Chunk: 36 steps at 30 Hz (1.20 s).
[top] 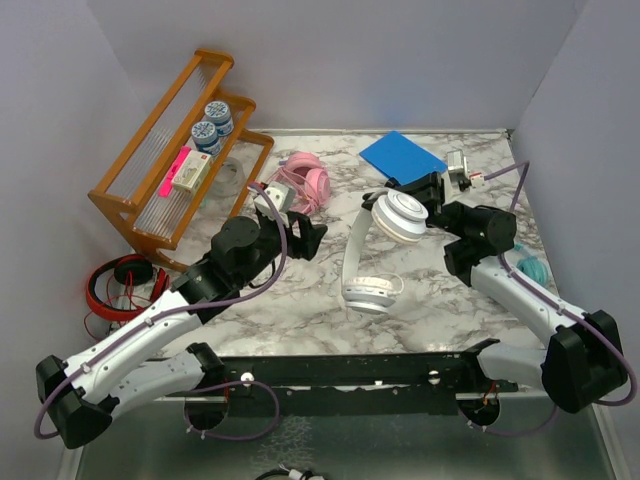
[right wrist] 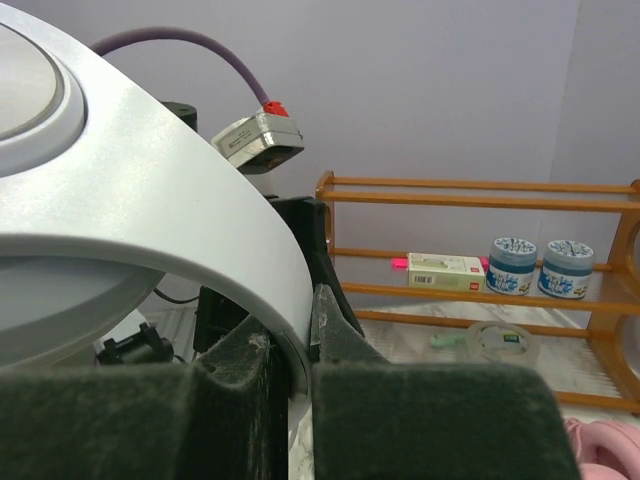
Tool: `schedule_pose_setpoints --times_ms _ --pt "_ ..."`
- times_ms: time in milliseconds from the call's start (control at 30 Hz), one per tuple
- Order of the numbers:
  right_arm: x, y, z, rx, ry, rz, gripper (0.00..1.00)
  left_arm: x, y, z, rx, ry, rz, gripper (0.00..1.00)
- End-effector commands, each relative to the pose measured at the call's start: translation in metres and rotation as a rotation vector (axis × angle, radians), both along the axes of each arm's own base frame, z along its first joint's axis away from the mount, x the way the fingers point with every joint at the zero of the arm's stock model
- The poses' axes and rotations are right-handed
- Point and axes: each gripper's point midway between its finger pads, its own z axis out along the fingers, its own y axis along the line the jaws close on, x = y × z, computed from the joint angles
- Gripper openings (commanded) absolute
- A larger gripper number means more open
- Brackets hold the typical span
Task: Wrap the headphones
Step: Wrap the headphones cable around the headphones.
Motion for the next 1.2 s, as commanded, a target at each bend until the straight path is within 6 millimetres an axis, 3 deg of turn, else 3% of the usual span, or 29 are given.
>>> schedule_pose_setpoints --times_ms 0,100,233,467,600,767,833,1167 --pt "-0.006 -0.005 0.022 0.050 -0.024 -0.003 0.01 -0.012 0.010 -0.018 -0.017 0.060 0.006 0.73" --pt "-0.010 -0.005 0.024 0.032 -0.049 0.009 0.01 -0.030 0.003 -0.010 -0.091 0.075 -0.079 0.70" --pt "-0.013 -0.002 0.024 -0.003 -0.068 0.027 0.01 -0.059 -0.012 0.027 -0.263 0.146 -0.216 0.57" --pt "-0.011 0.001 0.019 -0.035 -0.072 0.030 0.01 -0.094 -0.031 0.062 -0.418 0.295 -0.393 0.65" --pt "-0.008 0.002 0.013 -0.049 -0.067 0.024 0.01 -0.102 -0.040 0.055 -0.447 0.399 -0.437 0.66" --pt "-0.005 0.005 0.013 -0.059 -0.063 0.040 0.01 -0.101 -0.049 0.026 -0.411 0.515 -0.429 0.53" --pt "-0.006 0.005 0.015 -0.054 -0.063 0.046 0.01 -0.099 -0.051 0.022 -0.414 0.520 -0.424 0.52" --pt "-0.004 0.006 0.008 -0.050 -0.038 0.056 0.01 -0.102 -0.066 0.026 -0.476 0.526 -0.512 0.52"
